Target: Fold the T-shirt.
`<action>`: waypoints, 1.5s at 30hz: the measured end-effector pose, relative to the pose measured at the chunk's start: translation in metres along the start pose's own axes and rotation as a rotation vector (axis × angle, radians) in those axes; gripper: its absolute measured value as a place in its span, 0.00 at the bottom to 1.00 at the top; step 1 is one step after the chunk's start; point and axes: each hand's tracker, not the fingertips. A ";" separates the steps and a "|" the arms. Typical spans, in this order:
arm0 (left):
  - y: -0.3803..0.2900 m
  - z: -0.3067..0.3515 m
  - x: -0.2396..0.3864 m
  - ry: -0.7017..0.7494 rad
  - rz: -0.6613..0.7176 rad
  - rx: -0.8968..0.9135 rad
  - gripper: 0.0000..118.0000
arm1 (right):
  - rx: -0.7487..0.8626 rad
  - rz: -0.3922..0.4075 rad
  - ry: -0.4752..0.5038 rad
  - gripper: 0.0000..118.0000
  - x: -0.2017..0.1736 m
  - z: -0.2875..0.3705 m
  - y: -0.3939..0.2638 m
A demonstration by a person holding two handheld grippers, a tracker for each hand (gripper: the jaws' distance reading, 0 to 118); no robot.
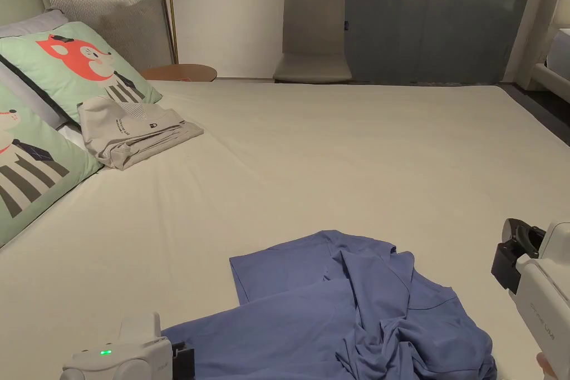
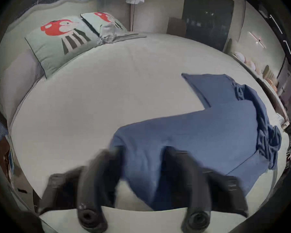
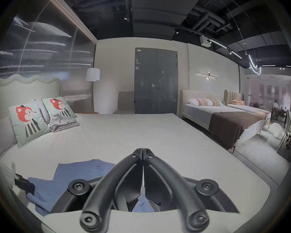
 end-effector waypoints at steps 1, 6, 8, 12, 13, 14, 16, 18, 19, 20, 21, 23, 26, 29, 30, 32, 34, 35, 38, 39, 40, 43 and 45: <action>0.001 0.004 -0.001 -0.016 0.006 0.023 0.03 | -0.007 0.002 -0.003 0.01 0.001 -0.001 -0.001; 0.010 0.035 0.005 -0.056 0.000 0.133 0.02 | -0.191 0.022 -0.009 0.50 0.013 -0.024 -0.025; 0.013 0.043 0.008 -0.066 -0.010 0.145 0.02 | -0.320 0.022 -0.020 0.98 0.019 -0.039 -0.043; 0.016 0.054 0.009 -0.090 0.000 0.175 0.02 | -0.530 -0.006 -0.001 0.99 0.024 -0.058 -0.089; 0.016 0.056 0.009 -0.093 0.003 0.180 0.02 | -0.602 -0.024 0.017 0.99 0.023 -0.062 -0.101; 0.015 0.058 0.009 -0.097 0.003 0.180 0.02 | -0.646 -0.038 0.037 0.95 0.022 -0.065 -0.110; 0.014 0.059 0.011 -0.099 0.000 0.180 0.02 | -0.746 -0.065 0.104 0.72 0.017 -0.071 -0.127; 0.013 0.062 0.010 -0.100 -0.001 0.181 0.02 | -0.762 -0.045 0.118 0.56 0.011 -0.070 -0.134; 0.012 0.063 0.009 -0.102 0.002 0.181 0.02 | -0.684 0.026 0.079 0.47 0.006 -0.065 -0.126; 0.014 0.064 0.008 -0.104 0.007 0.182 0.02 | -0.682 0.028 0.110 0.15 0.006 -0.064 -0.120; 0.015 0.066 0.006 -0.109 0.014 0.184 0.02 | -0.692 -0.003 0.150 0.09 0.010 -0.063 -0.114; 0.018 0.073 0.004 -0.115 0.019 0.193 0.02 | -0.661 -0.027 0.171 0.09 0.014 -0.058 -0.099; 0.033 0.088 -0.004 -0.137 0.037 0.228 0.02 | -0.531 0.032 0.162 0.09 0.022 -0.046 -0.063; 0.056 0.108 -0.013 -0.168 0.068 0.280 0.02 | -0.414 -0.028 0.162 0.09 0.040 -0.032 -0.017; 0.065 0.116 -0.017 -0.174 0.073 0.301 0.02 | -0.373 -0.044 0.157 0.09 0.046 -0.028 0.000; 0.083 0.131 -0.022 -0.182 0.078 0.340 0.02 | -0.295 -0.057 0.149 0.09 0.055 -0.020 0.031; 0.109 0.144 -0.030 -0.207 0.087 0.366 0.02 | -0.216 -0.071 0.129 0.09 0.065 -0.017 0.064; 0.119 0.149 -0.033 -0.216 0.095 0.375 0.02 | -0.197 -0.082 0.131 0.09 0.068 -0.017 0.077; 0.157 0.167 -0.034 -0.207 0.087 0.436 0.02 | -0.117 -0.068 0.112 0.09 0.072 -0.018 0.117; 0.171 0.172 -0.035 -0.205 0.080 0.454 0.02 | -0.105 -0.068 0.106 0.09 0.074 -0.020 0.130; 0.186 0.175 -0.035 -0.205 0.075 0.467 0.02 | -0.092 -0.081 0.102 0.09 0.076 -0.023 0.141; 0.228 0.183 -0.035 -0.205 0.072 0.499 0.02 | -0.059 -0.102 0.095 0.09 0.079 -0.039 0.168; 0.259 0.186 -0.033 -0.205 0.071 0.519 0.02 | -0.039 -0.105 0.083 0.09 0.080 -0.051 0.186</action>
